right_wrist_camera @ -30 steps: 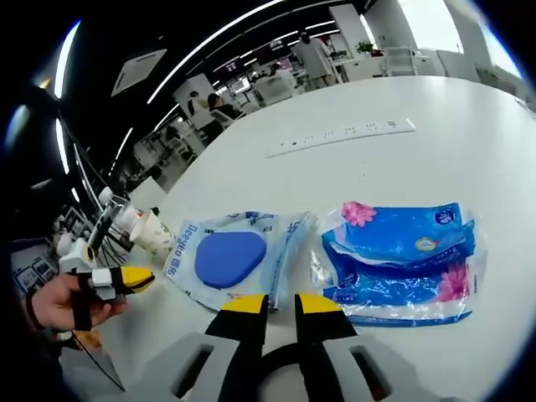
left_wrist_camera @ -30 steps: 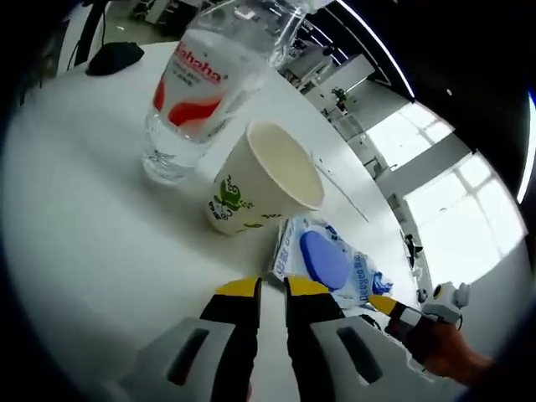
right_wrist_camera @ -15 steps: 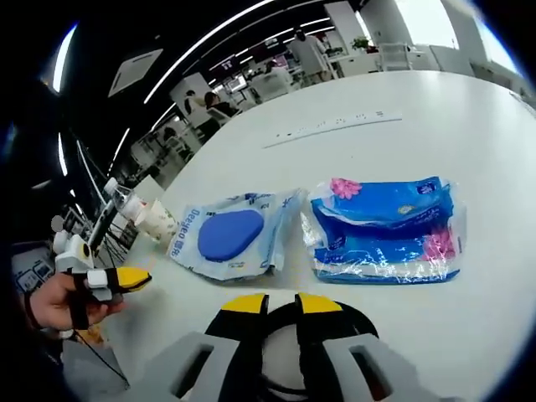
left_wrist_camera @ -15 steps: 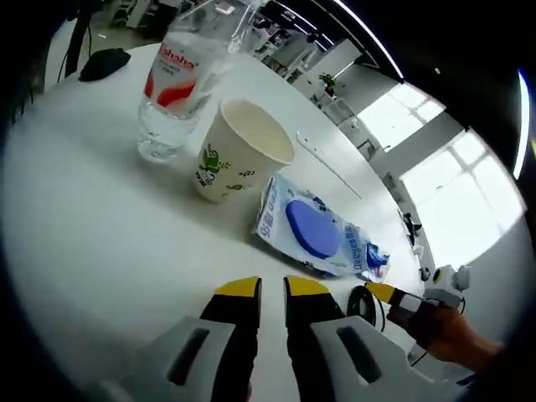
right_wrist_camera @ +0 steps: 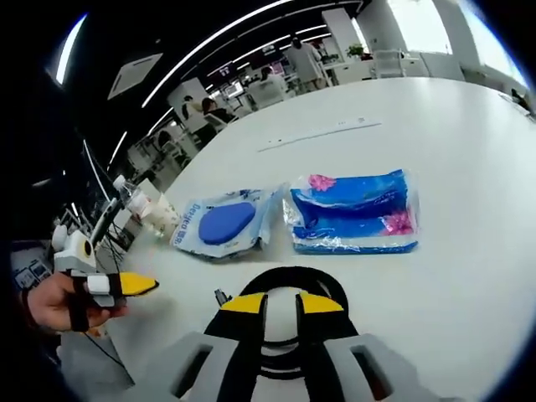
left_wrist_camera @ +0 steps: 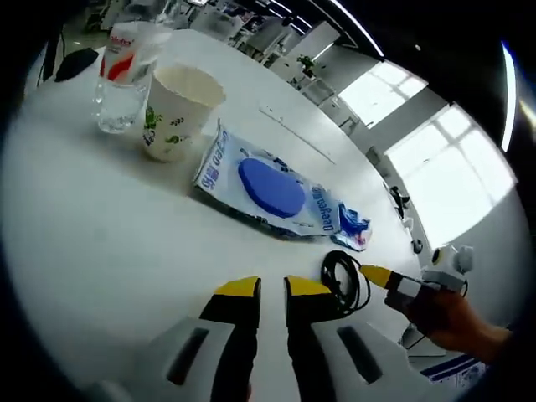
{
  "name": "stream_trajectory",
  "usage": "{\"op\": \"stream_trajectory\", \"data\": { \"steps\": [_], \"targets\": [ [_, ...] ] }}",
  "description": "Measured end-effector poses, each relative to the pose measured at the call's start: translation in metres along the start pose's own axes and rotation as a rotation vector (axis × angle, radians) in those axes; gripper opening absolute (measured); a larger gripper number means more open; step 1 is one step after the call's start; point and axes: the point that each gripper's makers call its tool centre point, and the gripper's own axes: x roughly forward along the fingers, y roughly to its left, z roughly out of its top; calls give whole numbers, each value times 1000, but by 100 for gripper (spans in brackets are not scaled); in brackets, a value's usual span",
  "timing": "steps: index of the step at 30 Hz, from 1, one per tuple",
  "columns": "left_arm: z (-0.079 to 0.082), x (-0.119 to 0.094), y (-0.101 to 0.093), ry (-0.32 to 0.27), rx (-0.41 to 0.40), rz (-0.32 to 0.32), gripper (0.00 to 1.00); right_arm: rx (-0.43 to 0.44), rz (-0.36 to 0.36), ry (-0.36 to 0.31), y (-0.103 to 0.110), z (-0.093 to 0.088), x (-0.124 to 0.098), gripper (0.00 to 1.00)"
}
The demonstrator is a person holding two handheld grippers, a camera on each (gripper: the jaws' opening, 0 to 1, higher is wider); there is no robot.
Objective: Arrange the tabletop items into an orderly group along one side of the table until the central work area is clear of visible clutter.
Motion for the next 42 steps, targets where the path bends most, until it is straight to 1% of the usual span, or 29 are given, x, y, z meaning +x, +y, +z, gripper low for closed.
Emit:
{"op": "stream_trajectory", "data": {
  "steps": [4, 8, 13, 17, 23, 27, 29, 30, 33, 35, 36, 39, 42],
  "targets": [
    [-15, 7, -14, 27, 11, -19, 8, 14, -13, -10, -9, -4, -7, 12],
    [-24, 13, -26, 48, 28, -36, 9, 19, -21, -10, -15, -10, -15, 12],
    [-29, 21, -37, 63, 49, -49, 9, 32, -35, -18, -24, -10, -22, 12],
    [-32, 27, -42, 79, 64, -54, 9, 34, -41, -17, -32, -10, -25, 12],
    [-33, 34, -50, 87, 76, -65, 9, 56, -46, -28, -44, -4, -28, 12],
    [-34, 37, -56, 102, 115, -68, 10, 58, -59, -31, -55, 3, -27, 12],
    [-31, 39, -60, 106, 176, -67, 11, 60, -70, -36, -61, 9, -27, 12],
    [-29, 40, -63, 107, 222, -67, 11, 58, -75, -38, -65, 13, -26, 12],
    [-21, 45, -74, 103, 303, -76, 11, 55, -90, -45, -74, 23, -26, 12],
    [-15, 52, -85, 103, 337, -92, 12, 56, -97, -49, -80, 29, -24, 12],
    [-14, 54, -87, 105, 343, -96, 12, 56, -102, -52, -83, 33, -24, 13],
    [-6, 66, -99, 115, 429, -97, 11, 51, -111, -56, -88, 42, -23, 13],
    [4, 77, -110, 107, 430, -107, 11, 43, -118, -56, -93, 49, -21, 13]
  ]
}}
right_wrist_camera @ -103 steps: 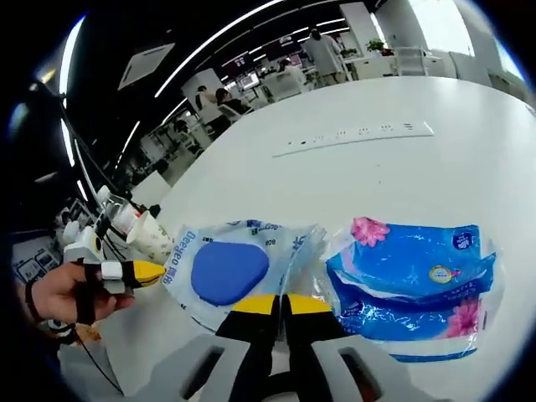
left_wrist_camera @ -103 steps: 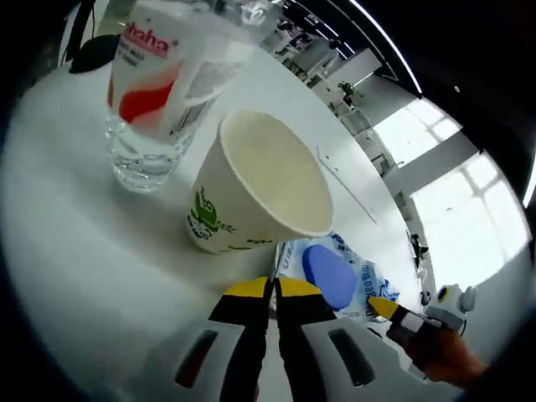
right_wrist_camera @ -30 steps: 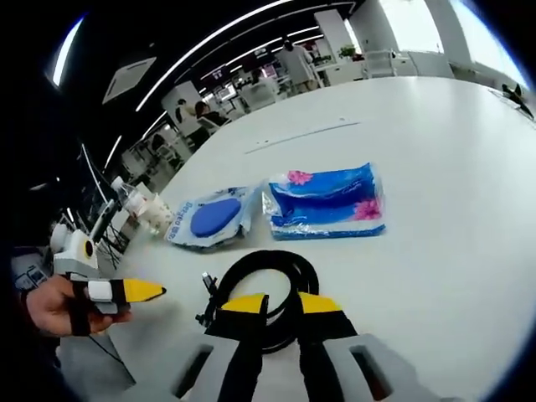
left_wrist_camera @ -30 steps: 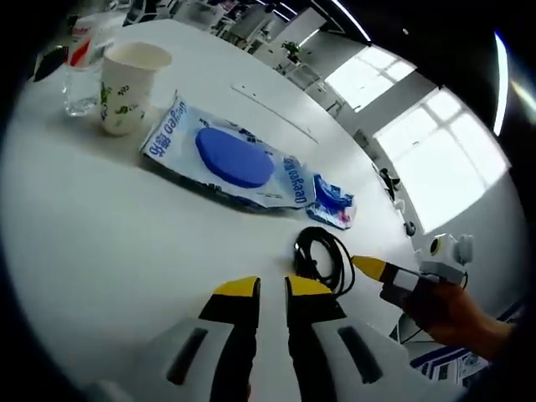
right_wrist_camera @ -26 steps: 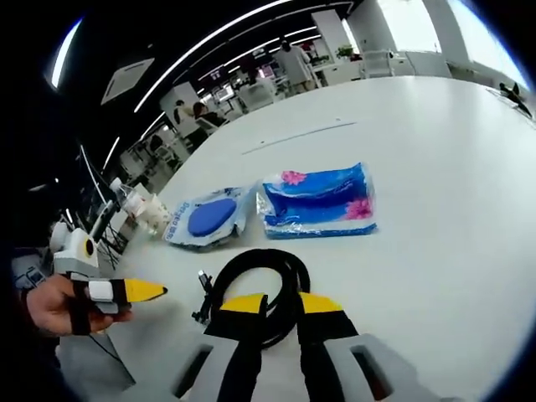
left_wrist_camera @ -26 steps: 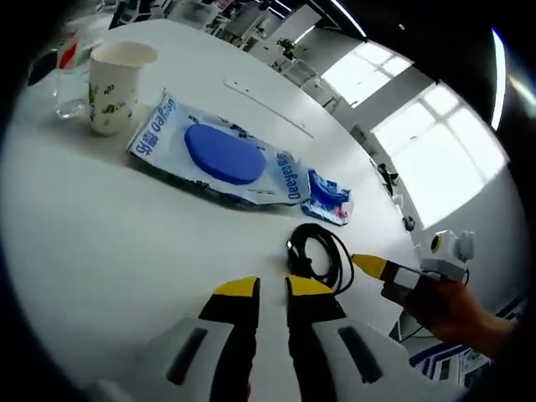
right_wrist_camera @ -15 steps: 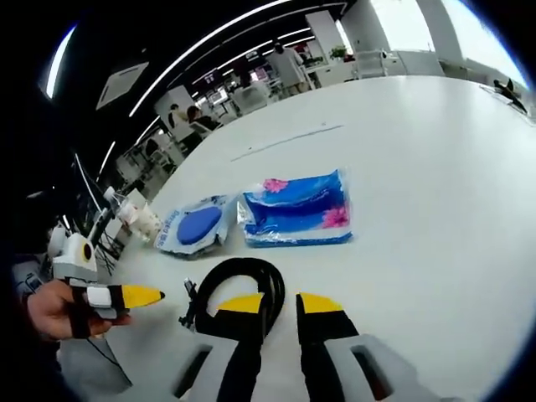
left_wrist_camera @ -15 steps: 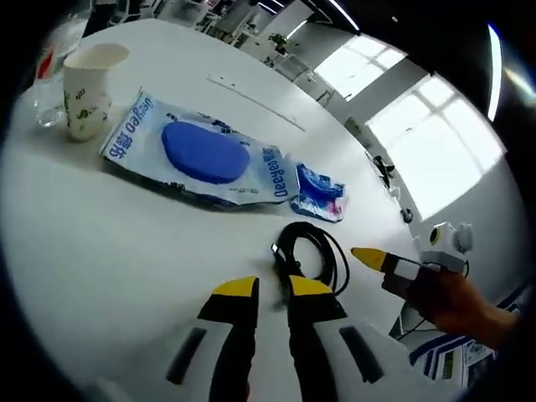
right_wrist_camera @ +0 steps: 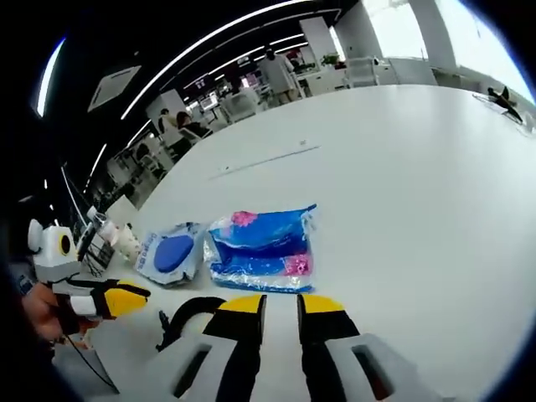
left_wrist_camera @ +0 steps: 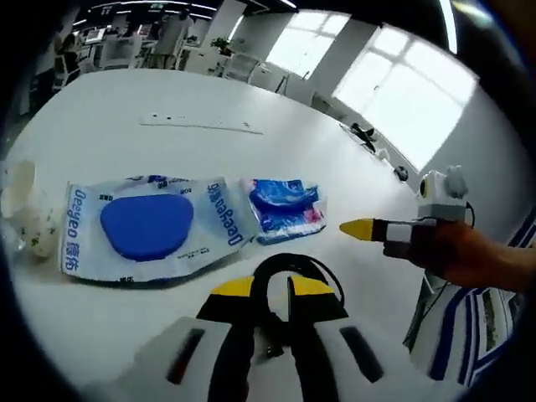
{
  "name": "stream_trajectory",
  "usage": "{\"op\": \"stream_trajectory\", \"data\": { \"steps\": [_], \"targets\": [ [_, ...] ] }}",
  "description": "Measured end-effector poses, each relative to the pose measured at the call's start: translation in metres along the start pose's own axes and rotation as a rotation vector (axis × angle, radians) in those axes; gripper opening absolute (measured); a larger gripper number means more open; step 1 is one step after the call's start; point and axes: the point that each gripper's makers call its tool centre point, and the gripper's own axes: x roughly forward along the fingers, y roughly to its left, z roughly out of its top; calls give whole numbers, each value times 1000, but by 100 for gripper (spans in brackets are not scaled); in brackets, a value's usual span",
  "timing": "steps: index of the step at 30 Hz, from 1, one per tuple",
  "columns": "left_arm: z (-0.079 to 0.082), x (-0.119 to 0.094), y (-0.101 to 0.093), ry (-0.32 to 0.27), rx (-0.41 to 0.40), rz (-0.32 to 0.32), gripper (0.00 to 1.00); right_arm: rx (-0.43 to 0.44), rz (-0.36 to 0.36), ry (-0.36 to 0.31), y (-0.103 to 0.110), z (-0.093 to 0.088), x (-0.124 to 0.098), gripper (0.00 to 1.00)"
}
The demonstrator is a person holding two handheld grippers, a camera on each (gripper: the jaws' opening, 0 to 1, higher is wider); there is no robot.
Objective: Arrange the tabletop items into an orderly group along one side of the table until the central work area is clear of visible clutter.
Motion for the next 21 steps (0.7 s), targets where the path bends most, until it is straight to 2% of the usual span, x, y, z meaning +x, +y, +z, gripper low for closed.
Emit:
{"op": "stream_trajectory", "data": {
  "steps": [6, 11, 21],
  "targets": [
    [26, 18, 1, -10, 59, 6, 10, 6, -21, 3, -11, 9, 8, 14],
    [40, 35, 3, 3, 127, 19, 10, 33, -30, 3, -16, 14, 18, 14],
    [65, 63, 16, 19, 187, 51, 10, 35, -47, 35, -31, 13, 26, 15]
  ]
}}
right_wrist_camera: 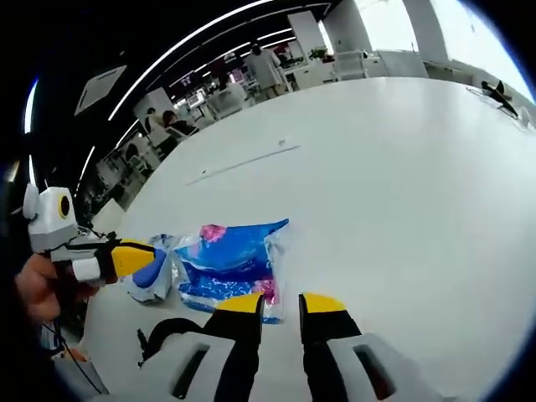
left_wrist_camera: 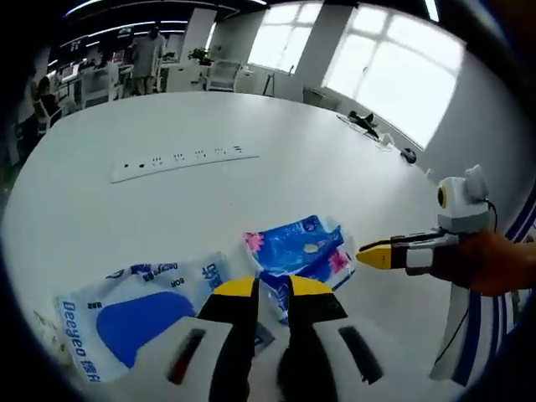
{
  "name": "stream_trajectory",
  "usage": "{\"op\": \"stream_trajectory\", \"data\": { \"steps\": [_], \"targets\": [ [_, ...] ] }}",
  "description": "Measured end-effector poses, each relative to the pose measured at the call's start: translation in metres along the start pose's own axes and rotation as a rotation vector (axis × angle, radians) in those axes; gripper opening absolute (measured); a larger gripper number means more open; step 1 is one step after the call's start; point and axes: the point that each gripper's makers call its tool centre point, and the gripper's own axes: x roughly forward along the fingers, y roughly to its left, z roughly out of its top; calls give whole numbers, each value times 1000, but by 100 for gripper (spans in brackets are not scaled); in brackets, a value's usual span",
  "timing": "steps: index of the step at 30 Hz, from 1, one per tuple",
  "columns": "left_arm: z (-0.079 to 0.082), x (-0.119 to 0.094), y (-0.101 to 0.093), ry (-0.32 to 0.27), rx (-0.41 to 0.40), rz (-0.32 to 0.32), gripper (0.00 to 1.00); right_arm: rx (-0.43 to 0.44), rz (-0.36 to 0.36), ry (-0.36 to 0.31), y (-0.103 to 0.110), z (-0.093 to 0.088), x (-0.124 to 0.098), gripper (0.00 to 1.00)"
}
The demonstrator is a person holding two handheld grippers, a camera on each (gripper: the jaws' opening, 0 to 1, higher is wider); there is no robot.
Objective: Arrange the tabletop items into an orderly group along one side of the table until the central work area is clear of visible clutter.
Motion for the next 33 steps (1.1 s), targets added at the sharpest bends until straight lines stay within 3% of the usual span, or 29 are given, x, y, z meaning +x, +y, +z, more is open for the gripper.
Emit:
{"op": "stream_trajectory", "data": {
  "steps": [7, 12, 26, 33],
  "targets": [
    [-1, 14, 2, 30, 27, 0, 10, 1, 19, 1, -2, 6, 4, 15],
    [-8, 20, 1, 58, 37, -6, 10, -3, 54, -6, 9, 11, 10, 16],
    [-15, 20, -5, 70, 9, -20, 9, -10, 55, 0, 11, 9, 16, 14],
    [-11, 15, -5, 56, -5, -21, 14, -7, 48, -11, 9, 12, 12, 15]
  ]
}}
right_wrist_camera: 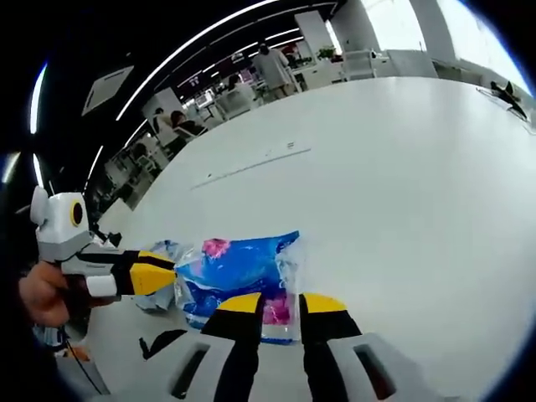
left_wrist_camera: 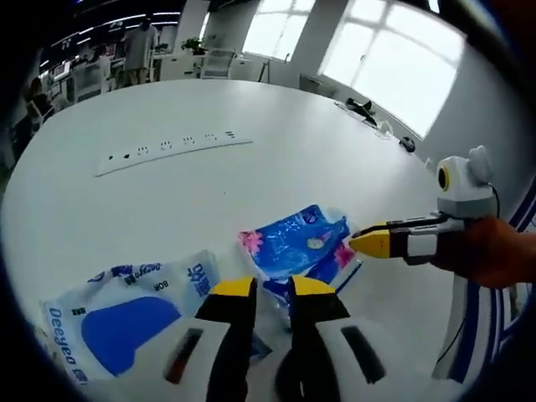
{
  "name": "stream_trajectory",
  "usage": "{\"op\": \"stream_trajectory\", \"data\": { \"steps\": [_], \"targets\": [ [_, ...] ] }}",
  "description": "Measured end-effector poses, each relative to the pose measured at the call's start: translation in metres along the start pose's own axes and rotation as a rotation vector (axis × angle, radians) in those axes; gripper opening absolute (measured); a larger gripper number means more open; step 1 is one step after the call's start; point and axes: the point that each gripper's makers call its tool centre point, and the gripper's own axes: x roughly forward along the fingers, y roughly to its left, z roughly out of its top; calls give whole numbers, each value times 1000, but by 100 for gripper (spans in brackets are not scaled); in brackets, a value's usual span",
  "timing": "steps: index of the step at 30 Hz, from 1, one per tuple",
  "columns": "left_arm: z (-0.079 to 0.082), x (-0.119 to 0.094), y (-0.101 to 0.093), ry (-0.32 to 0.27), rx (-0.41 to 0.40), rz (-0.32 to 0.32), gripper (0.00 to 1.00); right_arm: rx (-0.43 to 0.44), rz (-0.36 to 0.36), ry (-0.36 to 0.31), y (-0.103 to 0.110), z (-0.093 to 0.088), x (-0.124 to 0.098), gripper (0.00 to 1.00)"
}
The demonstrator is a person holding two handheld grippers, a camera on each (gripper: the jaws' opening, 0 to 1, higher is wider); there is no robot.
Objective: Arrange the tabletop items into an orderly group along one side of the table until the central work area is clear of visible clutter.
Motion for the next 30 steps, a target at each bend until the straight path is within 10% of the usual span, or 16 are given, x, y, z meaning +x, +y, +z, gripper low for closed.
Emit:
{"op": "stream_trajectory", "data": {
  "steps": [30],
  "targets": [
    [11, -90, 28, -123, 35, 46, 18, -116, 30, -16, 49, 3, -33, 22]
  ]
}}
